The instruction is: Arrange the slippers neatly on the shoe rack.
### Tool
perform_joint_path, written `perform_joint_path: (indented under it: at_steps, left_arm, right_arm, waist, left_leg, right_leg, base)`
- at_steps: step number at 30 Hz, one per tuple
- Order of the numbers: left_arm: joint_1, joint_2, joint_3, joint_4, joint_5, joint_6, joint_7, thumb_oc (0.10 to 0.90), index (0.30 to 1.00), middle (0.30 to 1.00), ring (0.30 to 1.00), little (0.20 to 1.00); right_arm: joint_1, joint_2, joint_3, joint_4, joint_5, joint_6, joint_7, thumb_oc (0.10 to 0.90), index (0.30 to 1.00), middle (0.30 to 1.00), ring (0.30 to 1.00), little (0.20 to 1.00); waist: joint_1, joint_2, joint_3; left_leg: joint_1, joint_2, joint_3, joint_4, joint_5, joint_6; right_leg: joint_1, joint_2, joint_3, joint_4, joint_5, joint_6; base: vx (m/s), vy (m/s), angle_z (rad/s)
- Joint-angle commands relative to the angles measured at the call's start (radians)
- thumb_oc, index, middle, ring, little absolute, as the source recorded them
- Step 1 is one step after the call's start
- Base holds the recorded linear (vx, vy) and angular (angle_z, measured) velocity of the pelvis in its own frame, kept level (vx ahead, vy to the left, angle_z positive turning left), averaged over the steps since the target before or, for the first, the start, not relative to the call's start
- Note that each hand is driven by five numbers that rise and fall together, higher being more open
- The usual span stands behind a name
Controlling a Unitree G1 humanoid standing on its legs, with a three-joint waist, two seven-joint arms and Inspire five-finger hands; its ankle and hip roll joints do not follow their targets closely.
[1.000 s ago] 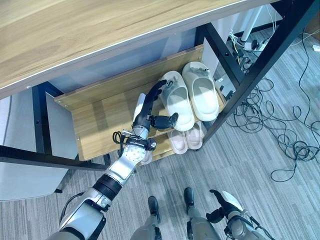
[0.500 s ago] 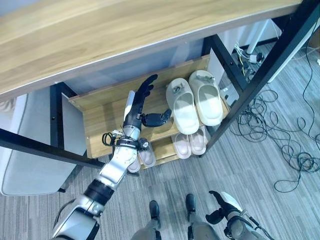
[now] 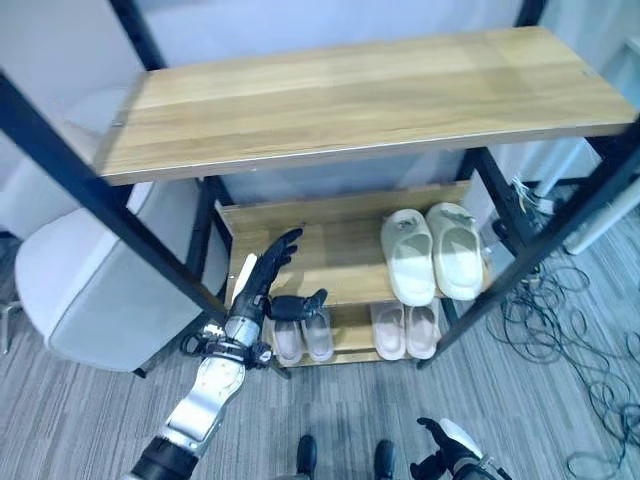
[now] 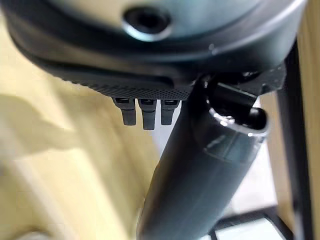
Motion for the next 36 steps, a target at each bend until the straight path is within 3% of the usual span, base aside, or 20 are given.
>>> perform_joint_path:
  at_steps: [1,9,14,25,28,36]
  left_arm:
    - [-0.038,0.016,0.031,-0.047,-0.036,-0.093,-0.052,0.800,0.900,0.900,0.900,0.900]
    - [0.112,0.047,0.044,-0.025,-0.031,-0.069,-0.116,0.800,0.900,0.900,0.900,0.900]
    - [0.168,0.059,0.032,0.079,0.029,-0.060,-0.133,0.800,0.900,0.900,0.900,0.900]
    - [0.125,-0.056,0.002,0.665,0.307,-0.019,-0.062,0.800,0.900,0.900,0.900,0.900]
    - [0.065,-0.125,0.006,0.907,0.377,0.012,-0.017,0.800,0.900,0.900,0.900,0.900]
    - [0.023,-0.194,0.013,1.113,0.422,0.045,0.002,0.800,0.900,0.900,0.900,0.900]
  right_arm:
    - [0.031,0.011,-0.022,0.001,-0.001,-0.017,-0.005,0.800,0.900,0.900,0.900,0.900]
    - [0.046,0.022,-0.040,0.038,0.006,-0.019,-0.006,0.800,0.900,0.900,0.900,0.900]
    - [0.047,0.024,-0.043,0.053,0.010,-0.025,-0.008,0.800,0.900,0.900,0.900,0.900]
    - [0.044,0.005,-0.034,0.072,0.011,-0.049,-0.004,0.800,0.900,0.900,0.900,0.900]
    - [0.038,0.017,-0.039,0.124,0.021,-0.045,-0.004,0.800,0.900,0.900,0.900,0.900]
    - [0.041,0.040,-0.051,0.176,0.051,-0.035,0.005,0.800,0.900,0.900,0.900,0.900]
  waist:
    - [0.024,-0.048,-0.086]
    - [0.075,-0.069,-0.105]
    - [0.090,-0.077,-0.112]
    - [0.065,-0.083,-0.114]
    - [0.043,-0.081,-0.119]
    - [0.010,-0.076,-0.125]
  left_leg:
    - [-0.045,-0.033,0.027,0.002,-0.029,-0.022]
    - [-0.029,-0.043,-0.034,0.002,-0.019,-0.027]
    - [-0.029,-0.048,-0.058,0.002,-0.012,-0.030]
    - [-0.031,-0.047,-0.054,0.002,-0.006,-0.029]
    - [-0.016,-0.047,-0.044,0.002,-0.014,-0.026]
    - [0.002,-0.041,-0.019,0.002,-0.026,-0.023]
  right_leg:
    - [0.007,-0.033,-0.057,0.013,-0.108,0.048]
    - [0.062,-0.036,-0.128,0.013,-0.122,0.044]
    - [0.077,-0.037,-0.154,0.013,-0.127,0.042]
    - [0.069,-0.034,-0.142,0.013,-0.123,0.042]
    - [0.076,-0.032,-0.125,0.015,-0.125,0.040]
    - [0.076,-0.029,-0.094,0.018,-0.128,0.038]
  base:
    - [0.00,-0.011,0.22]
    - [0.00,-0.009,0.26]
    - [0.00,0.005,0.19]
    - [0.00,0.006,0.04]
    - [0.03,0.029,-0.09]
    - [0.01,0.008,-0.11]
